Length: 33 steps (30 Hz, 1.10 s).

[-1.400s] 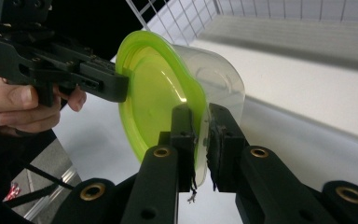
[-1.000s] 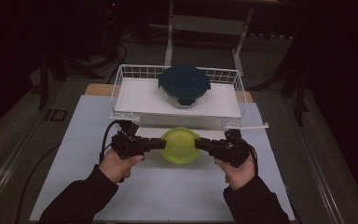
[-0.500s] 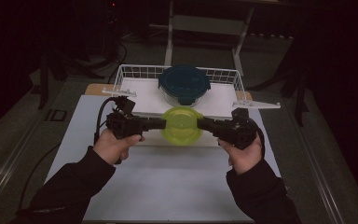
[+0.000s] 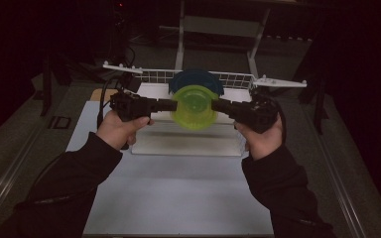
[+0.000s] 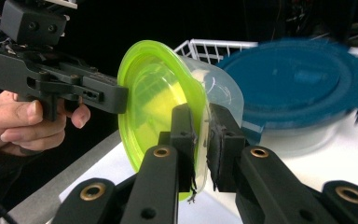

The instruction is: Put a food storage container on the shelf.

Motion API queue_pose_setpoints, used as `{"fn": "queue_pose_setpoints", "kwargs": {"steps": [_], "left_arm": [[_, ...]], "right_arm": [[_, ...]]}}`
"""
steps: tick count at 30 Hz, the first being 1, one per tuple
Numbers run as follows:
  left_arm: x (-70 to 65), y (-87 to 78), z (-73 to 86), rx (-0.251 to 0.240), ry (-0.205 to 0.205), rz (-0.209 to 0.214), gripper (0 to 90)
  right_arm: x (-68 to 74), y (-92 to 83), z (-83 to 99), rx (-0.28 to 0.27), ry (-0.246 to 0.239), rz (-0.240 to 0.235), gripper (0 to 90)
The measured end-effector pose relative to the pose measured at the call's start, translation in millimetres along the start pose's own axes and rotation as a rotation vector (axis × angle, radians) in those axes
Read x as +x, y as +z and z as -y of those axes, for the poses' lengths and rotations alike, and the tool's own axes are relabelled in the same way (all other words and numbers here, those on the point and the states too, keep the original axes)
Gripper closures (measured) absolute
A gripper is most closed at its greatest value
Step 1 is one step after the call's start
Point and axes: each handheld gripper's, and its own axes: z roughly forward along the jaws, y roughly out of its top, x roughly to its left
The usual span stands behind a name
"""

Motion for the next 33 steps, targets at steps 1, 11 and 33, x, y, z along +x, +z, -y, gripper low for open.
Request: {"fn": "queue_pose_setpoints", "kwargs": {"steps": [1, 11, 33], "left_arm": [[0.4, -0.4, -8.2, -0.013, 0.01, -0.002, 80.3], [12.9, 15.2, -40.5, -0.026, -0.016, -0.015, 80.3], [43.5, 37.7, -54.6, -0.042, -0.109, 0.009, 77.3]], "right_arm": [[-0.4, -0.1, -9.4, -0.012, -0.003, 0.007, 81.5], [-20.3, 7.0, -38.8, -0.03, 0.022, 0.042, 81.2], [-53.9, 31.2, -55.9, 0.029, 0.111, 0.083, 78.8]]}}
